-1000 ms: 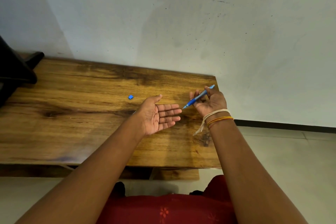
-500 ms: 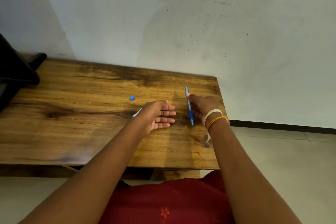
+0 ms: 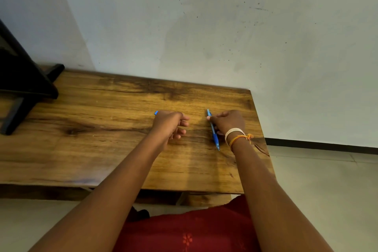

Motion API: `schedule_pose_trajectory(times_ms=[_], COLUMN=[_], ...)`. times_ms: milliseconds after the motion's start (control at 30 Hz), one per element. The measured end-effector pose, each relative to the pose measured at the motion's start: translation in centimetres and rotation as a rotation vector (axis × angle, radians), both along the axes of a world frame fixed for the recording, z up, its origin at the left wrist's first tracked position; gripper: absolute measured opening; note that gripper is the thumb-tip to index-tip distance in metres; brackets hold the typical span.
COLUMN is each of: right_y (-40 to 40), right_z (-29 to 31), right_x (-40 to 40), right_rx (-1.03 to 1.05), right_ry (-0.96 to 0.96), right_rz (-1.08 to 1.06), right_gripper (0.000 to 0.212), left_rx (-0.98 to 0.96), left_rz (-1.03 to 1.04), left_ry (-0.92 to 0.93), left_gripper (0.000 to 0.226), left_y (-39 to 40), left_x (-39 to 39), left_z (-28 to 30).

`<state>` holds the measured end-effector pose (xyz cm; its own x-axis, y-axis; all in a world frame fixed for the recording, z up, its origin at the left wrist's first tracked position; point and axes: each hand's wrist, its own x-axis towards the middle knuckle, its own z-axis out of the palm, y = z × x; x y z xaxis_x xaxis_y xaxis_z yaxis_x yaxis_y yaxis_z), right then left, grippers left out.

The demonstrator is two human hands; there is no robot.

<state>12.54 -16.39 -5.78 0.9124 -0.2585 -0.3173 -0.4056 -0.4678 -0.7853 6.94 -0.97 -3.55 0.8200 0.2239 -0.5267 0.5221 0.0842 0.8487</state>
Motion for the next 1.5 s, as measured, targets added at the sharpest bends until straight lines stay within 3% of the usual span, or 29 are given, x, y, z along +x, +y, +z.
schedule_pose_trajectory(times_ms=[233, 467, 600, 733, 833, 967, 1067, 1167, 1333, 1500], right_y=[0.3, -0.2, 2.2, 5.8, 8.3, 10.7, 12.2, 13.1, 12.9, 12.6], right_z=[0.4, 0.5, 1.4, 1.6, 1.4, 0.9, 0.5, 0.1, -0.6, -0.9], right_x=[-0.1, 0.3, 0.3, -0.1, -0.8, -1.4, -1.8, -2.0, -2.2, -2.0], right_rx=[-0.102, -0.157, -0.186, -0.120, -0.072, -0.086, -0.155, -0.270, -0.442, -0.423], right_ry=[-0.016, -0.038, -0.181, -0.171, -0.153, -0.195, -0.224, -0.257, -0.299, -0.297], right_rz=[0.044, 0.028, 0.024, 0.121, 0.232, 0.319, 0.421, 0.528, 0.579, 0.578], right_gripper=[0.019, 0.028, 0.013, 0.012, 0.012, 0.013, 0.018, 0.027, 0.027, 0.015], left_rx=[0.051, 0.066, 0.095, 0.158, 0.254, 0.524, 0.724, 0.959, 1.069, 1.094], left_rz=[0.004, 0.065, 0.074, 0.128, 0.183, 0.211, 0.102, -0.149, -0.473, -0.526], left_ry=[-0.030, -0.018, -0.006, 0.014, 0.026, -0.047, -0.135, -0.163, -0.070, -0.043], left_gripper=[0.022, 0.020, 0.021, 0.018, 0.018, 0.012, 0.014, 0.028, 0.063, 0.064], left_y=[1.2, 3.3, 5.2, 7.6, 9.3, 11.1, 11.5, 11.4, 10.2, 10.0], left_x=[-0.5, -0.3, -0.5, -0.6, -0.8, -1.6, -2.5, -2.8, -3.2, -3.2], left_z=[0.3, 0.4, 0.2, 0.0, -0.5, -1.7, -2.3, -3.2, -3.7, -3.6])
